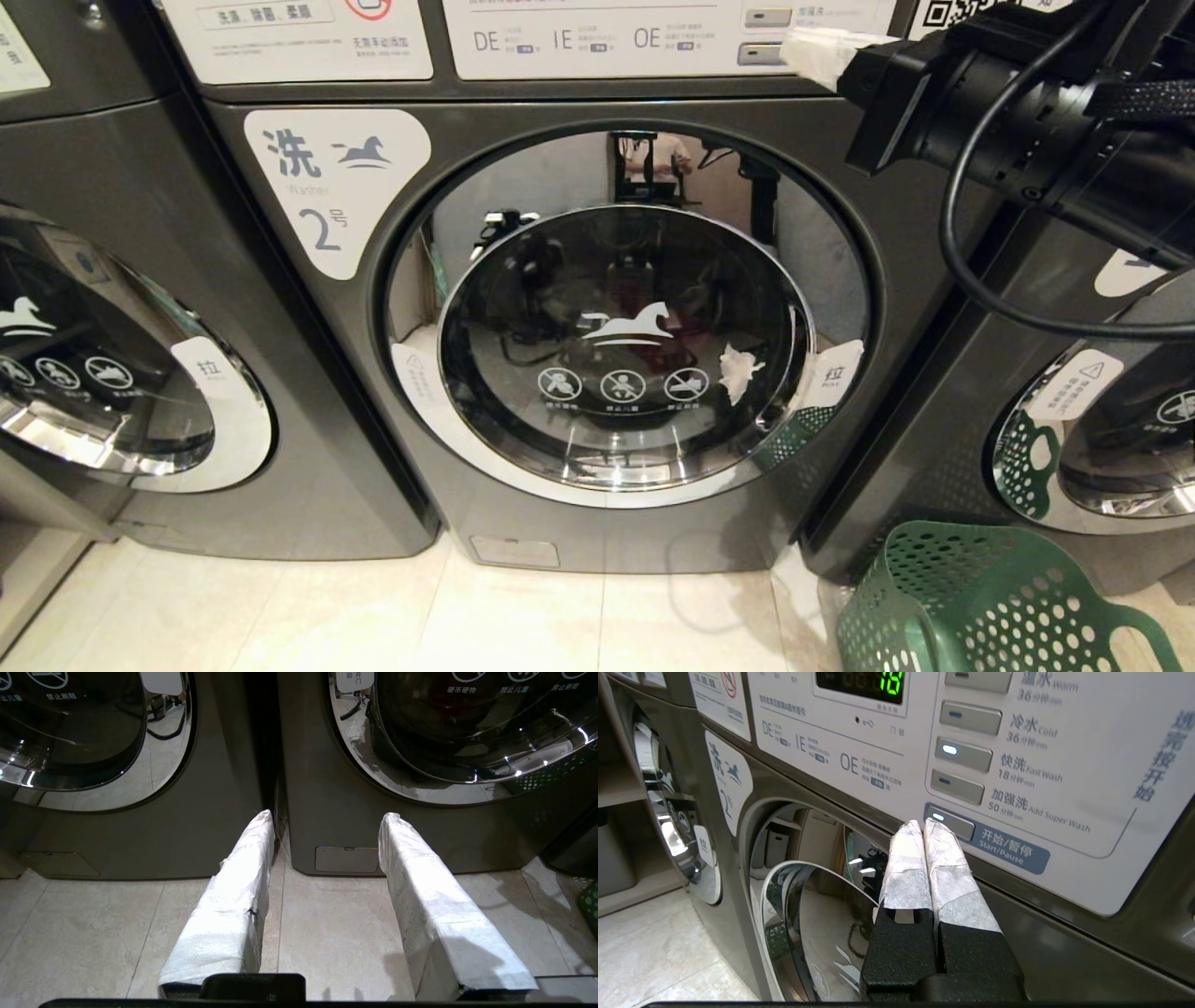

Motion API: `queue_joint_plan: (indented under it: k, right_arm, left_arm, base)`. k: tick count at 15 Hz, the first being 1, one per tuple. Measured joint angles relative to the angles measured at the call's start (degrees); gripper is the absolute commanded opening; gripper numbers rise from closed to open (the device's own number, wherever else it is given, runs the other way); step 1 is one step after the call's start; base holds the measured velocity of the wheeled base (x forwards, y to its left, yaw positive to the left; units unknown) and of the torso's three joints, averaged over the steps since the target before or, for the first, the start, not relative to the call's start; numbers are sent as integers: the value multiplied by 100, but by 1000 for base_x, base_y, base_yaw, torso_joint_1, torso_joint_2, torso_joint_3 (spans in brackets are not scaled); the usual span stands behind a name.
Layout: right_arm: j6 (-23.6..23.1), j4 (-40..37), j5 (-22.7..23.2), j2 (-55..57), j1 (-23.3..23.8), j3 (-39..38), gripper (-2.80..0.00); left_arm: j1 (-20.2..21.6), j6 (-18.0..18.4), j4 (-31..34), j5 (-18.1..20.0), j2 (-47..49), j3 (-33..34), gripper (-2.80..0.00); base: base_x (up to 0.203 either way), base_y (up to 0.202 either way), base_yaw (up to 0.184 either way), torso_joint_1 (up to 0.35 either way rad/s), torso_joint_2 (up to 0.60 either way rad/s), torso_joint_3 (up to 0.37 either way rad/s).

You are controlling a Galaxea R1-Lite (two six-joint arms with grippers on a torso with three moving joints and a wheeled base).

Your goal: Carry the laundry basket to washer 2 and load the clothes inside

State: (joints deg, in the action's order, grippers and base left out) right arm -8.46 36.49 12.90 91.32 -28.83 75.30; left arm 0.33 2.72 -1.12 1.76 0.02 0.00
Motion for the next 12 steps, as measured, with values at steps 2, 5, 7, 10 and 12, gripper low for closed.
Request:
queue_joint_plan:
  k: [2,5,7,10,12]
  right_arm:
    - [-7,0,-17,52,4,-2,-280]
    - [-18,236,-39,146,9,9,-280]
    - [-24,290,-50,195,17,27,-280]
    - [-24,290,-50,243,52,38,-280]
    - [-24,290,-59,282,63,57,-280]
  left_arm:
    - [0,0,0,0,0,0,-280]
    - [-2,0,0,0,0,0,-280]
    - [-2,0,0,0,0,0,-280]
    - [-2,0,0,0,0,0,-280]
    - [0,-1,0,0,0,0,-280]
  base:
    - [0,0,0,0,0,0]
    - [0,0,0,0,0,0]
    - [0,0,0,0,0,0]
    - [0,0,0,0,0,0]
    - [0,0,0,0,0,0]
